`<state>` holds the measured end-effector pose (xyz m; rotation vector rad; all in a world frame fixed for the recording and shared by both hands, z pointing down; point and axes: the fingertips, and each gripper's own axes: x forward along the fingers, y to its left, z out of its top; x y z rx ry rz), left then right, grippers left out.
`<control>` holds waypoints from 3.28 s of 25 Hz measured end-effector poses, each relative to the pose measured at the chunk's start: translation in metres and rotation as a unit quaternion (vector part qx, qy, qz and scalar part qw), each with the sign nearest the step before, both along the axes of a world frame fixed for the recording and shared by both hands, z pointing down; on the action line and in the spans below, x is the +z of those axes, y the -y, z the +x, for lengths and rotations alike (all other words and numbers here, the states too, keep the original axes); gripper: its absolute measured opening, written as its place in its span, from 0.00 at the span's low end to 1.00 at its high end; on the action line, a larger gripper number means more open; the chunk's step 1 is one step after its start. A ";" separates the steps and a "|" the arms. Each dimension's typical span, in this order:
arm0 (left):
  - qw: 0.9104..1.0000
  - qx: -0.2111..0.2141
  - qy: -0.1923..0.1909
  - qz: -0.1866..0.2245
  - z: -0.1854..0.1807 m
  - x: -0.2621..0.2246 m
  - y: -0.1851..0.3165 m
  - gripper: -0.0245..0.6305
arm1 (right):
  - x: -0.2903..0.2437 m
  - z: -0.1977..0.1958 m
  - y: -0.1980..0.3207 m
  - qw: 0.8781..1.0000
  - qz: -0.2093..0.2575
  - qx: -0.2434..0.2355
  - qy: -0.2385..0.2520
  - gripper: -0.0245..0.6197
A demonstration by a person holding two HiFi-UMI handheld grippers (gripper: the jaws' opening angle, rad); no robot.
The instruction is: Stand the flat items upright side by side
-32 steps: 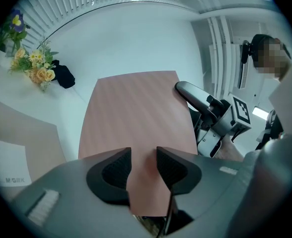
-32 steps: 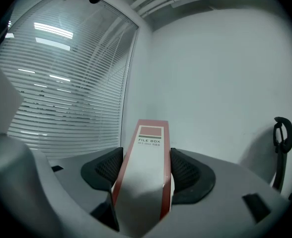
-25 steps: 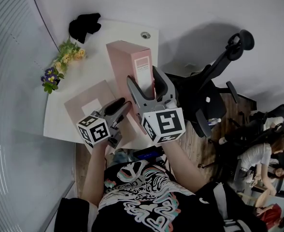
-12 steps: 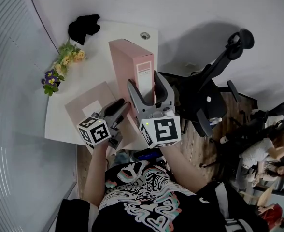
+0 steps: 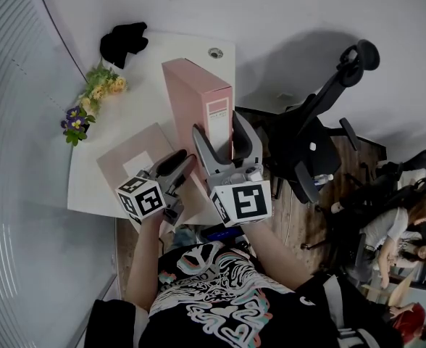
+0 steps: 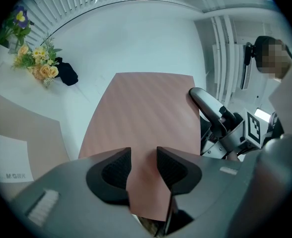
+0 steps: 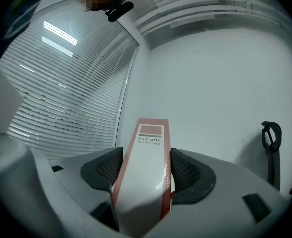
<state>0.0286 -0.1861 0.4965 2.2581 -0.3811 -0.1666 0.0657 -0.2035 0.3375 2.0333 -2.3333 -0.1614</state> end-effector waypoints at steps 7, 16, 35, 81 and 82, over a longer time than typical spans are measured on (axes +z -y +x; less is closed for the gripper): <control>1.000 0.006 0.005 -0.001 0.004 0.004 -0.005 0.26 | 0.003 0.004 -0.012 1.000 0.005 0.001 0.011 0.50; 1.000 0.003 0.022 -0.001 0.005 0.010 -0.009 0.26 | 0.010 0.007 -0.027 1.000 0.000 0.020 0.009 0.50; 0.999 -0.004 0.045 -0.017 0.006 0.028 -0.015 0.25 | 0.083 0.013 -0.063 0.993 -0.099 0.047 0.032 0.50; 0.943 -0.291 0.156 -0.038 -0.160 0.056 -0.127 0.33 | 0.185 -0.058 -0.172 0.938 -0.280 -0.202 0.037 0.49; 0.938 -0.298 0.171 -0.041 -0.166 0.062 -0.128 0.35 | 0.190 -0.059 -0.173 0.935 -0.288 -0.204 0.037 0.49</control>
